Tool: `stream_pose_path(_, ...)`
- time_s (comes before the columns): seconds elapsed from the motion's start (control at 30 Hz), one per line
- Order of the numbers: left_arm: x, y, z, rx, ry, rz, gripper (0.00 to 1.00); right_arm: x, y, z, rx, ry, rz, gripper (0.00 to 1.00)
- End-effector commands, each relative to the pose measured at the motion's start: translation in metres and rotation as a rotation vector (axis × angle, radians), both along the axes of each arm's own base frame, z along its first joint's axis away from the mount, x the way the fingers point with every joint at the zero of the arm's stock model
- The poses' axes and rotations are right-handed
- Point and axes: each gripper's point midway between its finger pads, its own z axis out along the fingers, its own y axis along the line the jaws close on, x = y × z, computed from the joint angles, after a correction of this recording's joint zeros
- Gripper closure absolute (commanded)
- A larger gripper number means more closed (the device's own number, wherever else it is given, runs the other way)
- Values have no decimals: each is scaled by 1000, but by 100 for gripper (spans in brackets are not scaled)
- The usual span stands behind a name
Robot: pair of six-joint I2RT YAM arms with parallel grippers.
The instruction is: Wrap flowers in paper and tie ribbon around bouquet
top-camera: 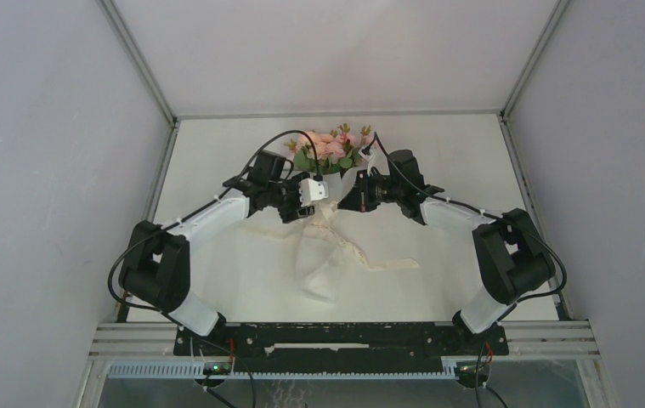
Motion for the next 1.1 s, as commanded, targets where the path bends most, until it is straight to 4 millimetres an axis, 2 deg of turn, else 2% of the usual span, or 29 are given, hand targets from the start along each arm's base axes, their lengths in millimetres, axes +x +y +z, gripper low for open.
stream_pose_path(0.0,0,-27,40,-164,46,-4,34,3,2,15,30,-50,-1,100)
stream_pose_path(0.07,-14,-26,36,-152,73,-68,31,4,2,14,28,-49,-3,100)
stream_pose_path(0.13,-19,-27,34,-148,88,-92,24,4,2,13,31,-48,0,100)
stream_pose_path(0.17,-18,-28,34,-150,94,-85,22,4,3,14,34,-46,0,100)
stream_pose_path(0.23,-9,-30,33,-158,95,-32,23,4,4,14,38,-45,2,100)
stream_pose_path(0.33,6,-32,28,-143,64,36,37,4,4,14,38,-47,0,100)
stream_pose_path(0.4,11,-32,28,-146,51,56,41,4,4,15,38,-48,-1,100)
stream_pose_path(0.63,-1,-39,23,-155,80,23,49,4,6,15,41,-46,1,100)
stream_pose_path(0.7,-1,-39,23,-156,80,24,63,4,5,16,39,-48,-1,100)
stream_pose_path(0.77,2,-37,24,-152,63,38,87,4,4,16,33,-50,-8,100)
stream_pose_path(0.8,4,-36,25,-148,50,45,96,4,2,16,27,-52,-16,100)
stream_pose_path(0.83,6,-34,26,-142,37,53,99,6,0,17,24,-57,-28,100)
stream_pose_path(1.07,13,-14,17,-45,-47,58,100,10,-21,20,18,-71,-117,100)
